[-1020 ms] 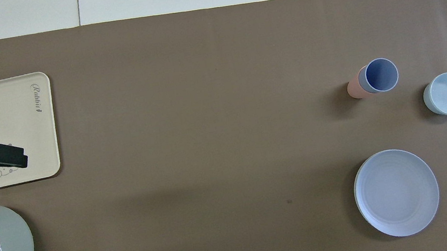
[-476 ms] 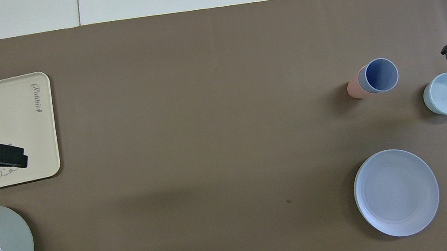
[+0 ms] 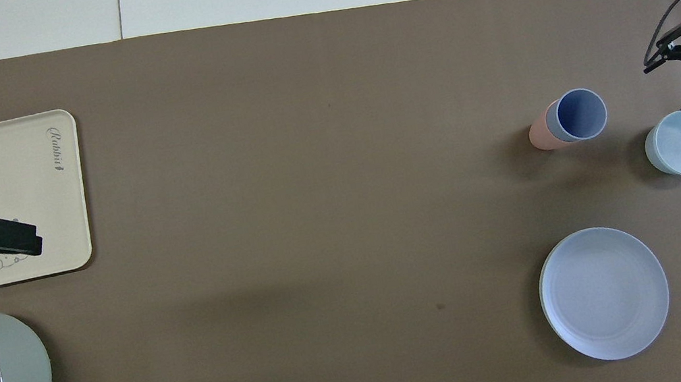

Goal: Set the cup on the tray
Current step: 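Move the right gripper over the nested blue and pink cups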

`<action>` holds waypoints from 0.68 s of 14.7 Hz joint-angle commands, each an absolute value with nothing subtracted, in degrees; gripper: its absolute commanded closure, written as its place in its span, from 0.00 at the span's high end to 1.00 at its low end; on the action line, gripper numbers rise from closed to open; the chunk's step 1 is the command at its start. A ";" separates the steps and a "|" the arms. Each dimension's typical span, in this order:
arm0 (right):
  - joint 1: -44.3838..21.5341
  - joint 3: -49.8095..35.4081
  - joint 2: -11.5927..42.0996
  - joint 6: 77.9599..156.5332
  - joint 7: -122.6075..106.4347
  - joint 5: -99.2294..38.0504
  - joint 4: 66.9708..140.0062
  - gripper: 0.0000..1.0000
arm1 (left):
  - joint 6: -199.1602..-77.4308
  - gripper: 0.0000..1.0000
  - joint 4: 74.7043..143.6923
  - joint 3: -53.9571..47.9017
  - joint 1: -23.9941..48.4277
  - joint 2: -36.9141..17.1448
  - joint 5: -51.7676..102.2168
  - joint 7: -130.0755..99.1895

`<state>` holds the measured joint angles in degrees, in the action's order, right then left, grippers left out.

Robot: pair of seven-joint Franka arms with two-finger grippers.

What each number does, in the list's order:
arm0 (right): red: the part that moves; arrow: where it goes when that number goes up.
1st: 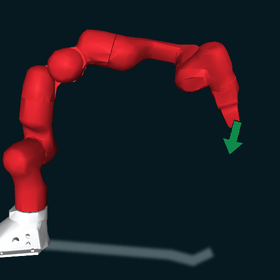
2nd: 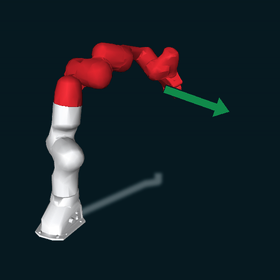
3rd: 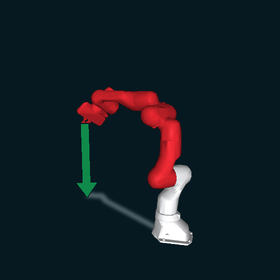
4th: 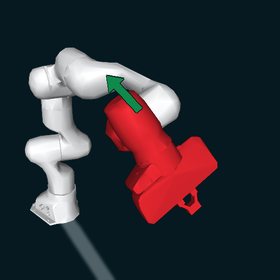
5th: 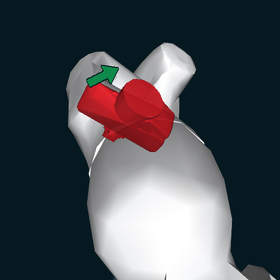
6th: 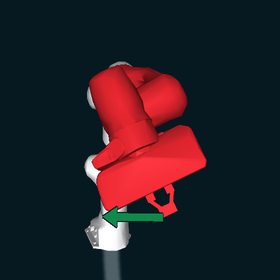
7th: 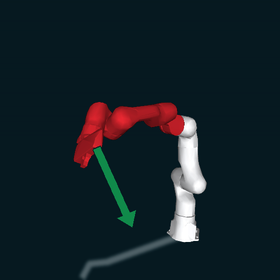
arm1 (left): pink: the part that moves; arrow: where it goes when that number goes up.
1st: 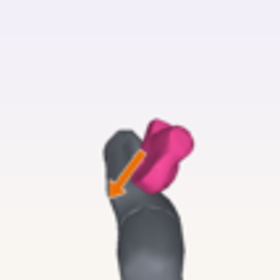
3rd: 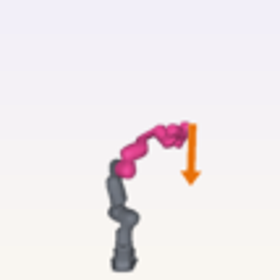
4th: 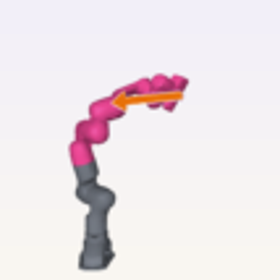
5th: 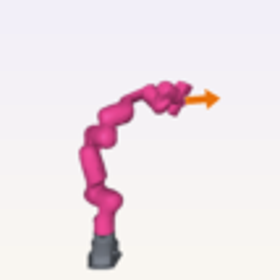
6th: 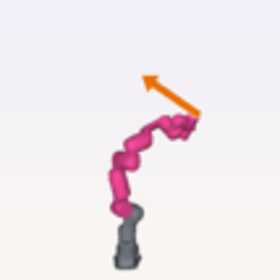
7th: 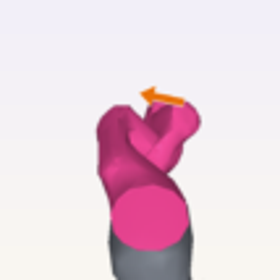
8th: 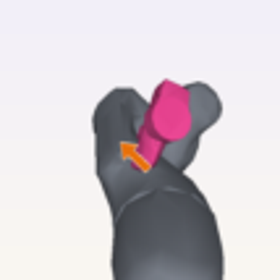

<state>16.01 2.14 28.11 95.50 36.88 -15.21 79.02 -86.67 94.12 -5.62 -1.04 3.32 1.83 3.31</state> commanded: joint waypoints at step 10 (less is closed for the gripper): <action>16.52 1.23 36.56 98.26 42.80 -29.42 80.23 0.91 | -86.75 1.00 95.54 -5.54 -0.97 4.66 0.53 2.72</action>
